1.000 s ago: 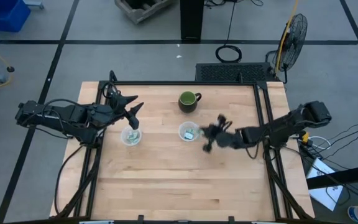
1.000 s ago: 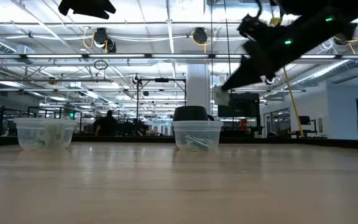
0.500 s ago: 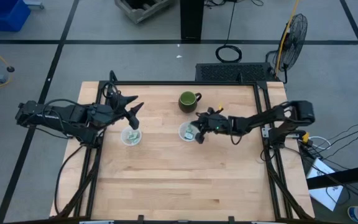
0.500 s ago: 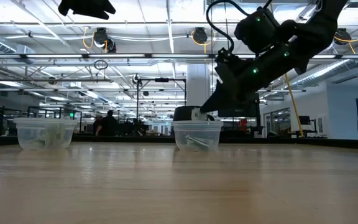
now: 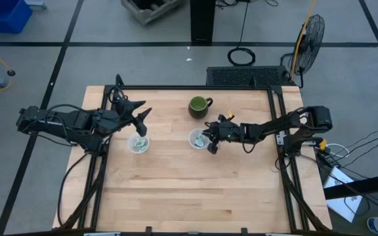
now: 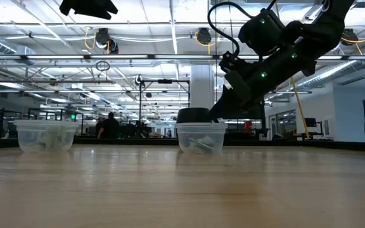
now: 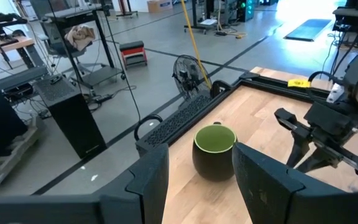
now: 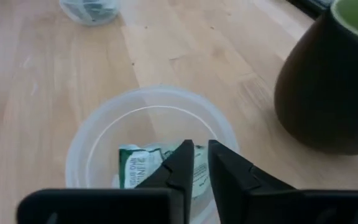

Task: Pick and place Stevia / Truvia into bins
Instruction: Return to Home Position

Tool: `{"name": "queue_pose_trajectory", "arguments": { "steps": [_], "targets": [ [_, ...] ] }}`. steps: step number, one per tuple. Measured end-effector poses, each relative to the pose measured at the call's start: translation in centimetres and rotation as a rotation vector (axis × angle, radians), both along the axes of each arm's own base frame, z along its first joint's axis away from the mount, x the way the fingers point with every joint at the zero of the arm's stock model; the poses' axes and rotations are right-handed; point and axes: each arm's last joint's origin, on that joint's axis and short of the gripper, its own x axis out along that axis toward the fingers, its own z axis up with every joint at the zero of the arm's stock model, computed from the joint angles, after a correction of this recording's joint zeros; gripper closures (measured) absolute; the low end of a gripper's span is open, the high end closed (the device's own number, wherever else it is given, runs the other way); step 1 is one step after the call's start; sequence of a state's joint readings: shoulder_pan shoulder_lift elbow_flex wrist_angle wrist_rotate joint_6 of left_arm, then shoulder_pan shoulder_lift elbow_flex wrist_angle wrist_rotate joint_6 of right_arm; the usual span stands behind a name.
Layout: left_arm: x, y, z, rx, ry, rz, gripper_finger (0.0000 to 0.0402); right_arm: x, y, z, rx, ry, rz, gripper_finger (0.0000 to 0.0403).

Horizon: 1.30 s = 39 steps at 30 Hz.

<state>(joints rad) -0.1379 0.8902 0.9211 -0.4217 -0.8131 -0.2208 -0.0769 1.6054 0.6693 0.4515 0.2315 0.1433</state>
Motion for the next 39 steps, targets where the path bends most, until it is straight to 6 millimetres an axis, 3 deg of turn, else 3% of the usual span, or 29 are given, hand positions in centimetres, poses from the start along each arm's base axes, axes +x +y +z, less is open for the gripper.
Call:
{"name": "queue_pose_trajectory", "arguments": {
  "steps": [9, 13, 19, 24, 29, 33, 39],
  "targets": [
    [0.0, 0.0, 0.1, 0.006, -0.001, -0.003, 0.0218, 0.5, 0.1, 1.0, 0.006, -0.108, 0.026, 0.0311],
    [0.0, 0.0, 0.1, 0.060, 0.045, -0.020, 0.0218, 0.0, 0.5, 4.0, -0.073, -0.217, 0.075, 0.0305],
    [-0.9, 0.3, -0.3, 0.157, 0.168, 0.039, 0.0218, -3.6, 1.7, 10.3, -0.274, -0.313, 0.177, 0.0312],
    [-3.4, 0.6, -1.1, 0.131, 0.270, 0.075, 0.0218, -8.6, 2.4, 13.5, -0.260, -0.305, 0.206, 0.0316],
    [-7.6, 1.2, -1.4, 0.017, 0.248, 0.139, 0.0218, -13.8, 2.5, 14.9, -0.165, -0.299, 0.175, 0.0316],
    [-11.1, 1.6, -1.8, -0.094, 0.211, 0.153, 0.0218, -16.3, 2.4, 15.0, -0.090, -0.355, 0.141, 0.0316],
    [-14.4, 2.1, -3.1, -0.184, 0.102, 0.188, 0.0218, -18.1, 2.4, 13.1, -0.076, -0.444, 0.127, 0.0316]
  ]
}}
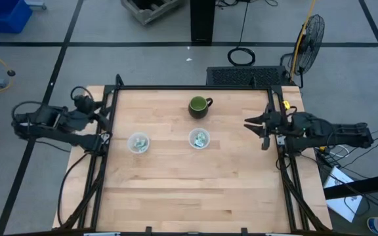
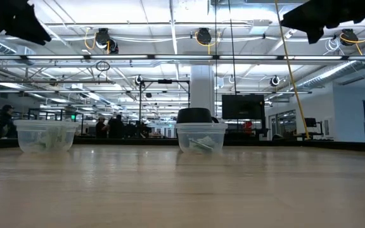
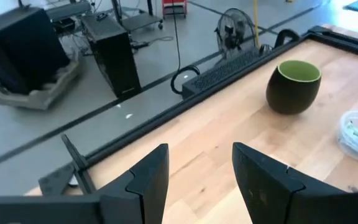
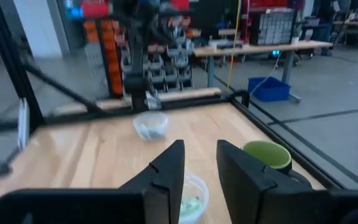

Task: Pick and place Stevia / Truvia into bins
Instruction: Return to Home Position

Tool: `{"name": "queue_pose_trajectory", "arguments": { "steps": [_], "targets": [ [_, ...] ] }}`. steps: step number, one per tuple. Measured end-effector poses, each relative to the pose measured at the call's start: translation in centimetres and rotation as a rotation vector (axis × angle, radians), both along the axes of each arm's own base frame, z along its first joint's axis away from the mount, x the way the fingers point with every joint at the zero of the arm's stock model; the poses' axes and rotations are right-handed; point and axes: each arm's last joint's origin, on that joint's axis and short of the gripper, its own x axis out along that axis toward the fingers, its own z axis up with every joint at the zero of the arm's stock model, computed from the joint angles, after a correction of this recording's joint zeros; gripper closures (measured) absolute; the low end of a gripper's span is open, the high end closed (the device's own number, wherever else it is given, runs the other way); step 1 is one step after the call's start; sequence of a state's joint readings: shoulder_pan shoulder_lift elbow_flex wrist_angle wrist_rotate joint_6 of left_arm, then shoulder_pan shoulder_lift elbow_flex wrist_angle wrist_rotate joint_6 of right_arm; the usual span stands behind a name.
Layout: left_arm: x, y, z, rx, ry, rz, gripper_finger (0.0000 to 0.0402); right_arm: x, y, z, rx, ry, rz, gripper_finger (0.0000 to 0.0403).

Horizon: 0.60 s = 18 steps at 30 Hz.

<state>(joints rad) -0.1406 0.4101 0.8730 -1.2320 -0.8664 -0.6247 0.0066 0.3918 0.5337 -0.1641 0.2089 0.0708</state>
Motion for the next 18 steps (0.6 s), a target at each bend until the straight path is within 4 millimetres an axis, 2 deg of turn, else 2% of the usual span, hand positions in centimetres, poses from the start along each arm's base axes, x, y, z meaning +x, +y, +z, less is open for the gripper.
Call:
{"name": "queue_pose_trajectory", "arguments": {
  "steps": [2, 6, 10, 14, 18],
  "targets": [
    [-0.7, 0.1, -0.9, -0.010, -0.027, 0.004, 0.0218, -0.5, 0.0, -0.2, 0.027, -0.045, -0.003, 0.0316],
    [-1.6, 0.2, -0.6, 0.004, -0.117, -0.027, 0.0218, -1.4, 0.0, -0.8, 0.041, -0.071, -0.003, 0.0316],
    [-1.8, 0.2, -0.7, 0.043, -0.183, -0.079, 0.0218, -1.3, 0.0, -2.8, 0.048, -0.060, 0.002, 0.0317],
    [-0.6, -0.1, -0.9, 0.087, -0.273, -0.180, 0.0218, -1.1, 0.0, -4.7, 0.090, -0.109, 0.001, 0.0316],
    [1.6, -0.9, -1.9, 0.135, -0.344, -0.372, 0.0218, -0.8, 0.1, -6.5, 0.092, -0.183, 0.035, 0.0316]
  ]
}}
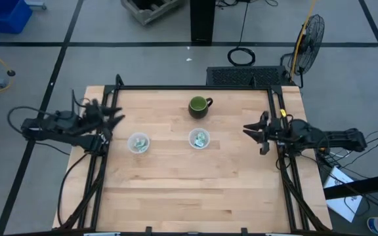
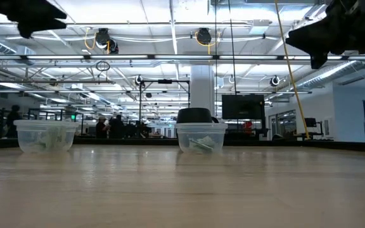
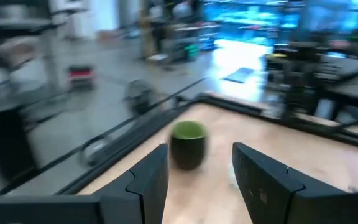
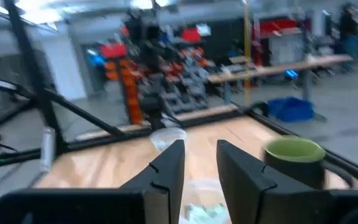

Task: Pick and place Stevia / Truvia into bins
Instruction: Return to Home Position

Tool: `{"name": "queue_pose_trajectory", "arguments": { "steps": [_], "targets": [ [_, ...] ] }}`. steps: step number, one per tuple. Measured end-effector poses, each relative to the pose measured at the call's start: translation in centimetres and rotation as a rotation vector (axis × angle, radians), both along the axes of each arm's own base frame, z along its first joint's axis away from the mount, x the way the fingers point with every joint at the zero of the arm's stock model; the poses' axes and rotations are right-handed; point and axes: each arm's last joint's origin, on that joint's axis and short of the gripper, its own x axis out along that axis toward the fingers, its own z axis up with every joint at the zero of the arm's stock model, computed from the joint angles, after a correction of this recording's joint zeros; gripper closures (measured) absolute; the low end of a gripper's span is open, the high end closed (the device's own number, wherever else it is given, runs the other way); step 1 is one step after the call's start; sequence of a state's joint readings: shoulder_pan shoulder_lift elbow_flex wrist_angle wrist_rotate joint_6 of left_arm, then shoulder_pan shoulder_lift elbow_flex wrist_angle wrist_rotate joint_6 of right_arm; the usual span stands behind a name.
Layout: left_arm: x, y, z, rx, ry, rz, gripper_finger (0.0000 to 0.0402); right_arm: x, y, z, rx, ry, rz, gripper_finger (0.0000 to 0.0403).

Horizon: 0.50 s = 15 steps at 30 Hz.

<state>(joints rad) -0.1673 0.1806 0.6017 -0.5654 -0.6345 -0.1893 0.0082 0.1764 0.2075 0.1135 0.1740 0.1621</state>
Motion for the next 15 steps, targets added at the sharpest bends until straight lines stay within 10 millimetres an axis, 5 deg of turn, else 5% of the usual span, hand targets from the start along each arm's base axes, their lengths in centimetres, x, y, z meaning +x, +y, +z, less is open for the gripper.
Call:
{"name": "queue_pose_trajectory", "arguments": {
  "steps": [15],
  "targets": [
    [4.8, -1.2, -7.9, 0.051, -0.156, -0.166, 0.0218, -0.2, 0.1, -1.1, -0.019, -0.017, 0.047, 0.0316]
  ]
}}
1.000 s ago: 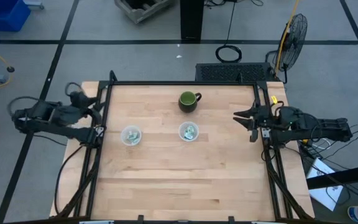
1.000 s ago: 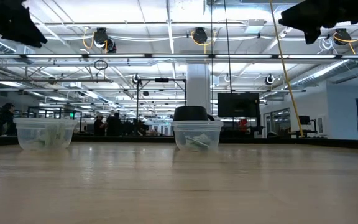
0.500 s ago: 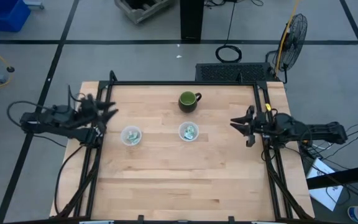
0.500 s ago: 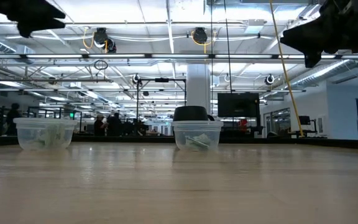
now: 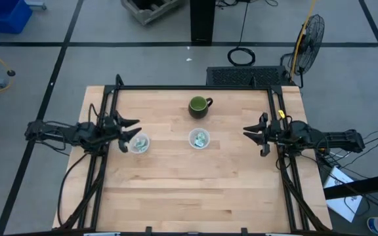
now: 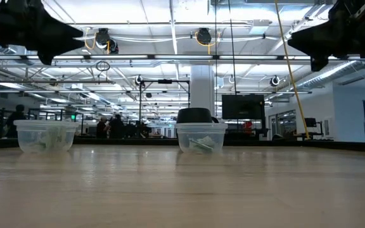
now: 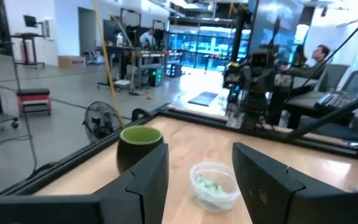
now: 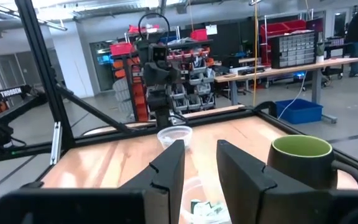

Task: Pick and place Stevia / Truvia into bins
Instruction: Return to Home Position

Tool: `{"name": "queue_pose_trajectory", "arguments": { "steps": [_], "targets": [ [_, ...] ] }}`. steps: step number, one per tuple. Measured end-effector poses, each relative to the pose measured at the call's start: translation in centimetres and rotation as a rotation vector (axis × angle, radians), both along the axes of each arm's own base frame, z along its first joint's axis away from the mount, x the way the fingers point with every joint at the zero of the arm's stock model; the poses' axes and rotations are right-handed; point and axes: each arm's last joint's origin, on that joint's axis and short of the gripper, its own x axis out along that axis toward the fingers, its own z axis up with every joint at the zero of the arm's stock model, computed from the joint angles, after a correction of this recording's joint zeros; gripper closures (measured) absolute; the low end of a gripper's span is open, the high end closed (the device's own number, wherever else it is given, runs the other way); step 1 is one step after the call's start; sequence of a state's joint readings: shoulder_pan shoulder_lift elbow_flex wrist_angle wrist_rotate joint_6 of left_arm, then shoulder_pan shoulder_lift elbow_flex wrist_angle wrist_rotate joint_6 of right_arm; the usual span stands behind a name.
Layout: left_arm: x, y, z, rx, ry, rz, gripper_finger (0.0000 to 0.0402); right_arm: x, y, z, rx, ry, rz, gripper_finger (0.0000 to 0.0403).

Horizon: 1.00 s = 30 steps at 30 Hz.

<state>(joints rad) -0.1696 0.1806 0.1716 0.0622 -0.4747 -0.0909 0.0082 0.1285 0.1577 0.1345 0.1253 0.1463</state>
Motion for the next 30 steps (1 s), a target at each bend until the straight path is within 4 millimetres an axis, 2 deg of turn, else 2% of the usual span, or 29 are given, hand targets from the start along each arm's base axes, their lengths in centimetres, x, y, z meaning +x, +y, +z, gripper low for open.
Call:
{"name": "queue_pose_trajectory", "arguments": {
  "steps": [5, 9, 13, 19, 25, 30],
  "targets": [
    [-0.2, 0.1, 0.2, -0.018, -0.023, 0.025, 0.0218, -0.5, 0.0, -0.2, 0.017, 0.005, 0.011, 0.0317],
    [-1.1, 0.3, 0.9, 0.016, -0.064, 0.031, 0.0218, -1.1, 0.1, -0.5, 0.024, 0.019, 0.027, 0.0316],
    [-2.1, 0.5, 0.8, 0.008, -0.076, 0.036, 0.0218, -1.0, 0.1, -0.6, 0.022, 0.035, 0.026, 0.0316],
    [-1.7, 0.4, 0.2, -0.035, -0.056, 0.040, 0.0218, -1.0, 0.1, -0.7, -0.003, 0.042, 0.021, 0.0316],
    [-1.1, -0.1, -0.5, 0.019, -0.156, -0.094, 0.0218, -0.5, 0.1, -2.1, 0.006, 0.004, 0.024, 0.0316],
    [-0.6, -0.4, -1.8, 0.072, -0.140, -0.191, 0.0218, -0.6, 0.1, -1.5, 0.023, -0.078, 0.027, 0.0316]
  ]
}}
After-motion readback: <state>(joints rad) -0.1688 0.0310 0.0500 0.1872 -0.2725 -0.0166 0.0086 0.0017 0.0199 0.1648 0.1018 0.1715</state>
